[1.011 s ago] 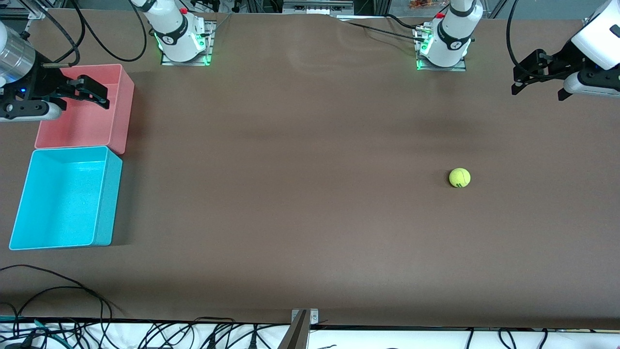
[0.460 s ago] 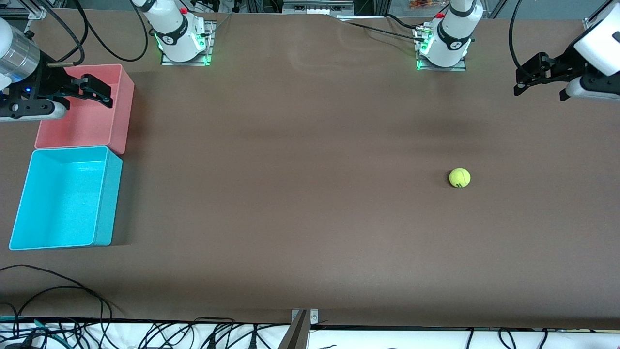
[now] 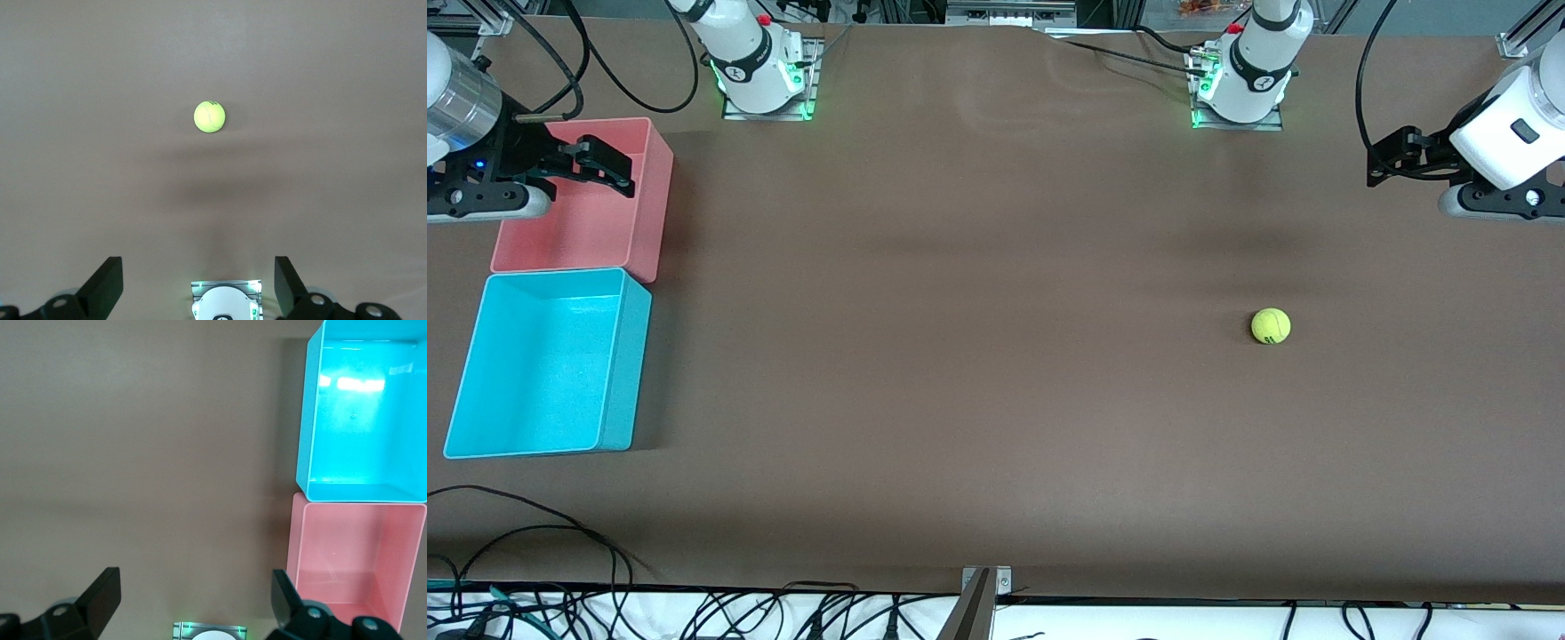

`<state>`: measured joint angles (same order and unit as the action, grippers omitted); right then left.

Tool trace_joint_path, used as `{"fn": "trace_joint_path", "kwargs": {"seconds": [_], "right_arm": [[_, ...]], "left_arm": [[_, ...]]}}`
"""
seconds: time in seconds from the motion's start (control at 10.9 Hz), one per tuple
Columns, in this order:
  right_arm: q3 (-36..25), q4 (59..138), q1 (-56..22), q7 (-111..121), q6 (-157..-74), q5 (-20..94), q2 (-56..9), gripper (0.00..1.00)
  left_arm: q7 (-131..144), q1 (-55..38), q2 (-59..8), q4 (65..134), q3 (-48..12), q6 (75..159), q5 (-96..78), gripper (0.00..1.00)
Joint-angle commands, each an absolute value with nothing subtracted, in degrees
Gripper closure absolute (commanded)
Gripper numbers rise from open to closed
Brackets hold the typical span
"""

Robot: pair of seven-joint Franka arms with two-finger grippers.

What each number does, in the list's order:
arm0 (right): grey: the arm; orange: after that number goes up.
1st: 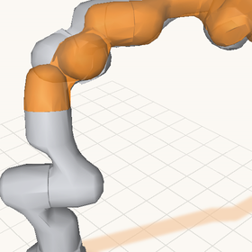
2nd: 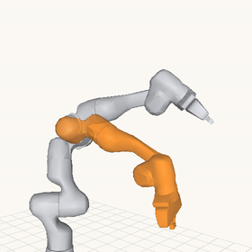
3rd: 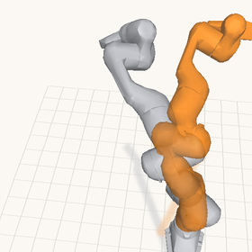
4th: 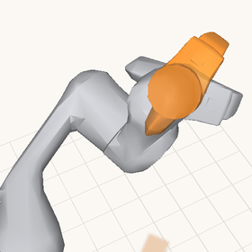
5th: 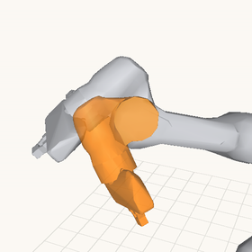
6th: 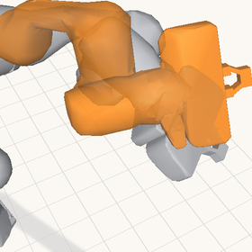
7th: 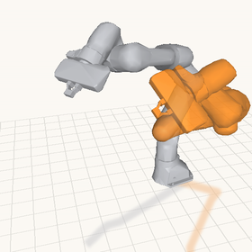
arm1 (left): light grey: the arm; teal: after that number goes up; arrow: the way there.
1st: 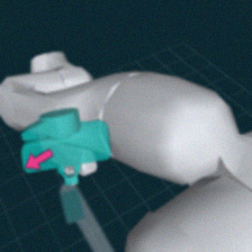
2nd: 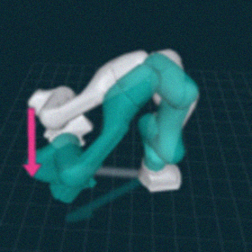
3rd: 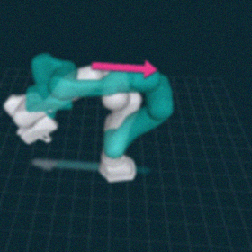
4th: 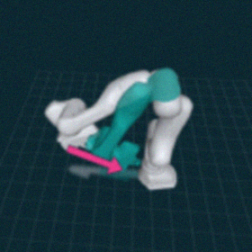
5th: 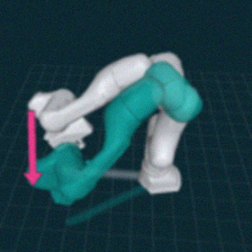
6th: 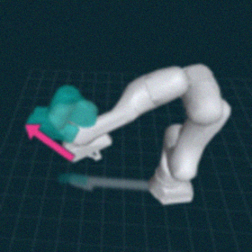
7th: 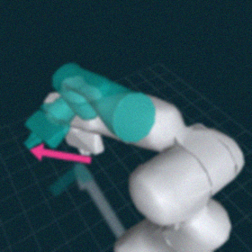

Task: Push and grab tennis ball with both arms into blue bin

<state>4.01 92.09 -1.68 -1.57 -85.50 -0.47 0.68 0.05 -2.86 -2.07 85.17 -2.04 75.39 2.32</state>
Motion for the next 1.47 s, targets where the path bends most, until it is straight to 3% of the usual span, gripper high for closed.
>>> {"fn": "trace_joint_path", "kwargs": {"seconds": [0.0,1.38], "right_arm": [[4.3,91.2,-1.7,-1.1,-84.1,-0.4,0.9,0.00],[5.0,89.1,-1.5,1.2,-77.6,-1.0,1.1,0.00]], "left_arm": [[-0.4,-2.7,-2.6,83.2,-2.2,74.0,3.9,0.00],[0.0,-3.5,-3.0,83.1,-2.5,74.0,3.8,0.00]]}}
